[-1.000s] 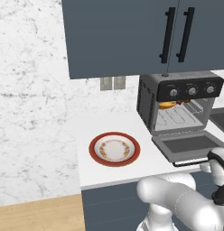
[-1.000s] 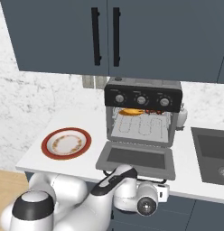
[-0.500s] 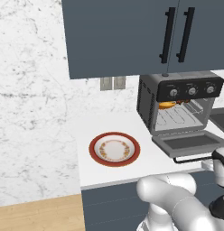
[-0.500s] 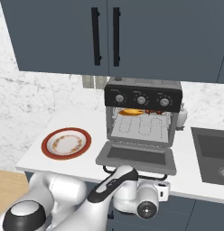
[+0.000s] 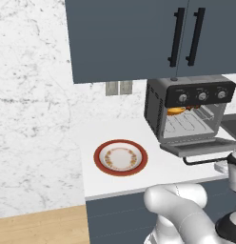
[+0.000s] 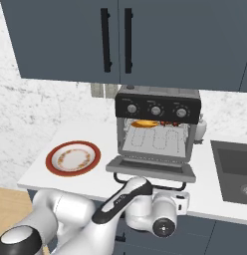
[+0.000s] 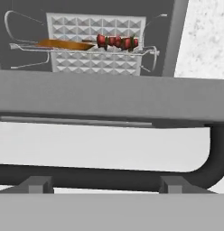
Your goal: Pick up the kebab skewer and baguette bread, and place them inside the toaster oven. Close the toaster oven door and start by setting the timer.
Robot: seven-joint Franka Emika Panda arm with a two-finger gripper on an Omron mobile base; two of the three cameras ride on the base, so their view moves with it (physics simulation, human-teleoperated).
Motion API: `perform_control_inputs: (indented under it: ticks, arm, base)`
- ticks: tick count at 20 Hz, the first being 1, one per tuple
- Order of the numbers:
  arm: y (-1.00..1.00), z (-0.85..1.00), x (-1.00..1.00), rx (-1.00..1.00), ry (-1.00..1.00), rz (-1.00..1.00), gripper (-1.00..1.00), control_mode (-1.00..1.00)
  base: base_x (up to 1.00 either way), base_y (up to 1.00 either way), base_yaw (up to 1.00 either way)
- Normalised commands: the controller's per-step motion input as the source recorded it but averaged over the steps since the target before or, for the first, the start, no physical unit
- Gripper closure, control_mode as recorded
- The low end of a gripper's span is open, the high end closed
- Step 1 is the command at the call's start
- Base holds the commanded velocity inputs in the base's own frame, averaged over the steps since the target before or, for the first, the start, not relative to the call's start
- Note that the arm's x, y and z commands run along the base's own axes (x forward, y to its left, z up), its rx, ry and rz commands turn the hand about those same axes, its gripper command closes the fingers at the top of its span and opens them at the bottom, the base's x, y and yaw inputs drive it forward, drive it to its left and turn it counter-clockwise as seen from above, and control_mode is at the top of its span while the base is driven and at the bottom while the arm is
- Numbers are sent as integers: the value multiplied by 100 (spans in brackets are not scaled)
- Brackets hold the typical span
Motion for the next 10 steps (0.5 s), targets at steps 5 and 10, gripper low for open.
perform_control_inputs:
  ticks: [5,10]
  arm:
    - [7,57,31,0,-2,0,-100,-100]
    - [9,50,34,0,0,0,-100,-100]
  base:
    - [0,0,0]
    - [0,0,0]
